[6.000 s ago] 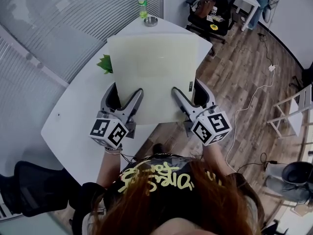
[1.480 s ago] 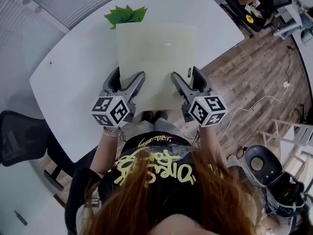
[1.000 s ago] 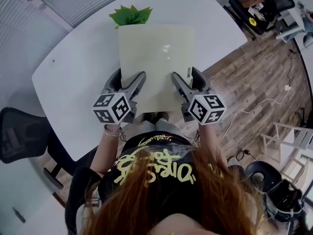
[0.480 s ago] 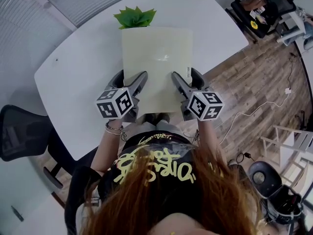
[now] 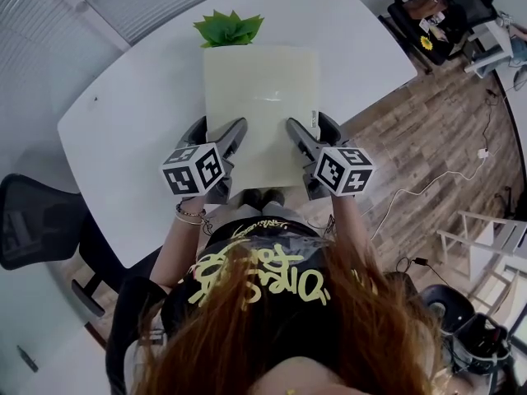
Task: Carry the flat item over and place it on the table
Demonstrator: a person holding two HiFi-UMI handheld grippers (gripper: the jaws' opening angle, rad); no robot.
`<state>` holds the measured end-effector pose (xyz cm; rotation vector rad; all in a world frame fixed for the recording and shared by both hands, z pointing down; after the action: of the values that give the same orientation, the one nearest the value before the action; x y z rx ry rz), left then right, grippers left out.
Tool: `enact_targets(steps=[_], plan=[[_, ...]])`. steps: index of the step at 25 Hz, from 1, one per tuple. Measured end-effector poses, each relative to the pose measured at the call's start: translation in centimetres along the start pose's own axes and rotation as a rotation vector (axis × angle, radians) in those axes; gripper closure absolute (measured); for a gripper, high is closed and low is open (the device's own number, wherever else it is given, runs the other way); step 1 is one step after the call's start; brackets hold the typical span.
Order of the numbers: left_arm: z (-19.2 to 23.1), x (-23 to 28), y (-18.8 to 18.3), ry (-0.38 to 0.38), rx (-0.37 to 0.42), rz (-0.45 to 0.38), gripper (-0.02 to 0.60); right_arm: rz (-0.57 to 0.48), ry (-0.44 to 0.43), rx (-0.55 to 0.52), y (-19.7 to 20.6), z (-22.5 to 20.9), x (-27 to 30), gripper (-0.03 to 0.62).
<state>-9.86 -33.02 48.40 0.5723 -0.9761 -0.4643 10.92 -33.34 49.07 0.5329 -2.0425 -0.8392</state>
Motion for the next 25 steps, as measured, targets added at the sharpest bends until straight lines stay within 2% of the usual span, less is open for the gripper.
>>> enact_targets(steps=[25], plan=[[1.0,-2.0,2.4,-0.026,-0.083,0.044,0.175,0.055,-0.03,-0.032,1.3,1.9,0.1,0.261]])
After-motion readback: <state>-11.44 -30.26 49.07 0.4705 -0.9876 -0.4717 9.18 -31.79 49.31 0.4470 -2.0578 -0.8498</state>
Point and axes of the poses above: the fingertips, and each gripper's own axes: x forward along the fingers, z to its left, y out of its underside, the point moved 3 cm from there along -x, backward along the fingers, and after that the axes turned 13 degrees about z, right-handed, at the moved point
